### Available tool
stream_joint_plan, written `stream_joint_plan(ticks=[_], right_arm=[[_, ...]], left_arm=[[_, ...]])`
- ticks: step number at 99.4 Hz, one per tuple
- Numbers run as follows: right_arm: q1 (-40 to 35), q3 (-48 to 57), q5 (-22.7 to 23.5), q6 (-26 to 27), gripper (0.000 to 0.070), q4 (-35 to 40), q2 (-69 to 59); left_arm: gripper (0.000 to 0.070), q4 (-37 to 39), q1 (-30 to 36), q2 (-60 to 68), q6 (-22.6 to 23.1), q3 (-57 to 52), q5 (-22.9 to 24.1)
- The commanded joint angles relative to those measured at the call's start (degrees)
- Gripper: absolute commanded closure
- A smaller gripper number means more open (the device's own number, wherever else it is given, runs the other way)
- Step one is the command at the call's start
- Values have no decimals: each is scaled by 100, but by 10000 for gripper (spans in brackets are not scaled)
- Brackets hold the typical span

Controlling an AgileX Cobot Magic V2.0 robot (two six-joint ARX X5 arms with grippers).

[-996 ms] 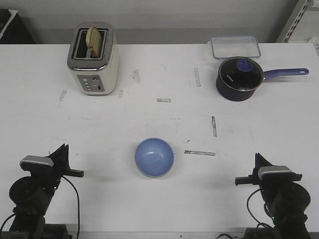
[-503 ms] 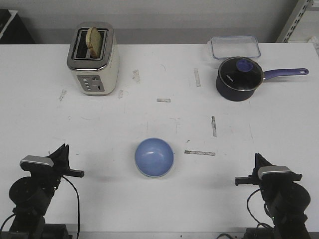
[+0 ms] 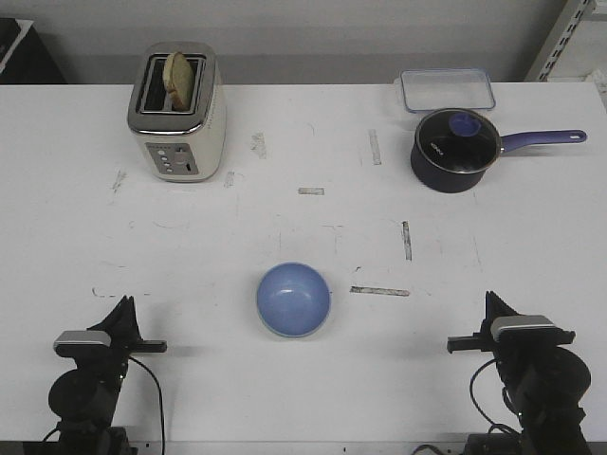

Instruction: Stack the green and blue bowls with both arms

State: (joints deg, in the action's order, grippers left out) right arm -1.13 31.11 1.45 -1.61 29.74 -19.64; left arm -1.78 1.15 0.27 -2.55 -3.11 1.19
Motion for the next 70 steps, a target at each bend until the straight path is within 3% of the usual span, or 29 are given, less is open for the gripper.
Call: stream_joint_plan(ticks=[1, 70], right_arm=[[-9, 4, 2, 70, 700, -55, -28], [-9, 7, 2, 70, 700, -57, -26]], left_arm=[[699, 415, -4, -11, -55, 225, 9], [699, 404, -7, -9, -59, 243, -55]])
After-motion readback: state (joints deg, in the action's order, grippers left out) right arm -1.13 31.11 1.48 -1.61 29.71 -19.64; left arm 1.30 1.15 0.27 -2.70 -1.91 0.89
